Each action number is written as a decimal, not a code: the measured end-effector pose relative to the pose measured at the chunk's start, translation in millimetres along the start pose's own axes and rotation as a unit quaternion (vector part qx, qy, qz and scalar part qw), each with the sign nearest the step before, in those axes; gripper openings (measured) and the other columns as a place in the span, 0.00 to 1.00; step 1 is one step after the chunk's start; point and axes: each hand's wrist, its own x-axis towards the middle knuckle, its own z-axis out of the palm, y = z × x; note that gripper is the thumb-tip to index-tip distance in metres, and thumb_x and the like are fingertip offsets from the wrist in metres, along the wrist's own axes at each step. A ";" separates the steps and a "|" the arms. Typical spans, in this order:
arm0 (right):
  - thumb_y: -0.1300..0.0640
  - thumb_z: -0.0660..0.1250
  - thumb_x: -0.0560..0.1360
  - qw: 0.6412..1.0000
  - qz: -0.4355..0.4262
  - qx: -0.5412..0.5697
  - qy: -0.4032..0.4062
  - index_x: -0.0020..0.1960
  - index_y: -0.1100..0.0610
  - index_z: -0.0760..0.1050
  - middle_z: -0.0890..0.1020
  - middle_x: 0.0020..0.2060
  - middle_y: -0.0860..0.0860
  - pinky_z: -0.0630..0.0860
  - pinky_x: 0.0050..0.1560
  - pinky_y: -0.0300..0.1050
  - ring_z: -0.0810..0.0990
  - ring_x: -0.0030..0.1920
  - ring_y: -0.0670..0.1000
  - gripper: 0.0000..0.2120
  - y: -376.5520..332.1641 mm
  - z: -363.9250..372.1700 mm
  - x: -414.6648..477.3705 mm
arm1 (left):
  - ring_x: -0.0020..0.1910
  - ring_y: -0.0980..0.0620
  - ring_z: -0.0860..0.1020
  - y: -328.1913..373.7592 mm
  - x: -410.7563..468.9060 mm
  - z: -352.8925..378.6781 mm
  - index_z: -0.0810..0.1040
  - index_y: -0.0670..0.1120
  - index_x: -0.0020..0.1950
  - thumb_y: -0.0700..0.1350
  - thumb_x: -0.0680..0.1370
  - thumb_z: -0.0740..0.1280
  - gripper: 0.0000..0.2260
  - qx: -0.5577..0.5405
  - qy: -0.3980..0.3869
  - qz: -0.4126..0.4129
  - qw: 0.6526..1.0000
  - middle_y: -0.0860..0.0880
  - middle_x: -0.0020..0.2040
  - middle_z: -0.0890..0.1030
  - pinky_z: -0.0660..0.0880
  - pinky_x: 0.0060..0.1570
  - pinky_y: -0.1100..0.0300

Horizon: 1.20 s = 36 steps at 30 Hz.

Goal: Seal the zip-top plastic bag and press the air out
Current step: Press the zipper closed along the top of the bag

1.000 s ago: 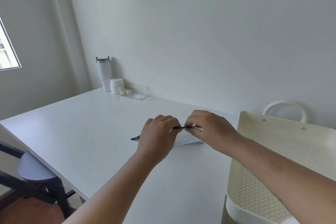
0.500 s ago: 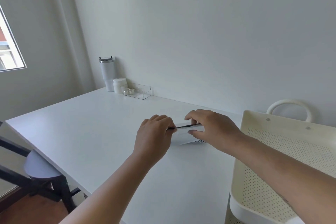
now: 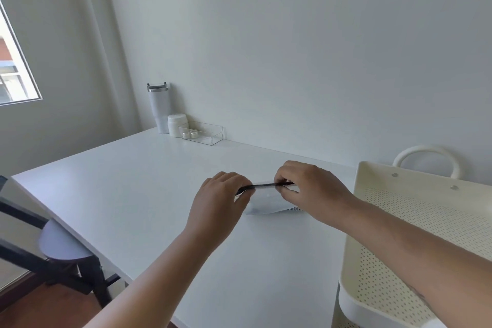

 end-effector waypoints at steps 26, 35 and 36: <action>0.57 0.65 0.78 0.999 0.008 0.039 0.017 0.45 0.51 0.77 0.78 0.43 0.43 0.76 0.45 0.49 0.78 0.44 0.48 0.04 -5.8 2.3 -0.4 | 0.42 0.54 0.73 14.7 8.0 9.7 0.80 0.51 0.42 0.46 0.76 0.70 0.03 -0.021 0.012 -0.040 0.999 0.59 0.39 0.78 0.69 0.44 0.57; 0.55 0.66 0.77 0.999 -0.003 0.027 0.030 0.44 0.47 0.76 0.78 0.42 0.41 0.76 0.42 0.46 0.77 0.42 0.45 0.05 -5.4 6.4 1.9 | 0.45 0.53 0.75 18.8 1.4 7.7 0.82 0.52 0.46 0.49 0.76 0.71 0.03 0.000 0.035 -0.017 0.999 0.57 0.44 0.82 0.69 0.47 0.56; 0.55 0.66 0.77 0.999 0.000 0.029 0.032 0.43 0.48 0.76 0.78 0.42 0.41 0.76 0.43 0.46 0.77 0.42 0.45 0.05 -4.4 6.1 2.5 | 0.46 0.54 0.75 16.3 -0.5 7.2 0.82 0.52 0.49 0.51 0.75 0.71 0.05 -0.008 0.026 -0.021 0.999 0.58 0.45 0.82 0.70 0.47 0.56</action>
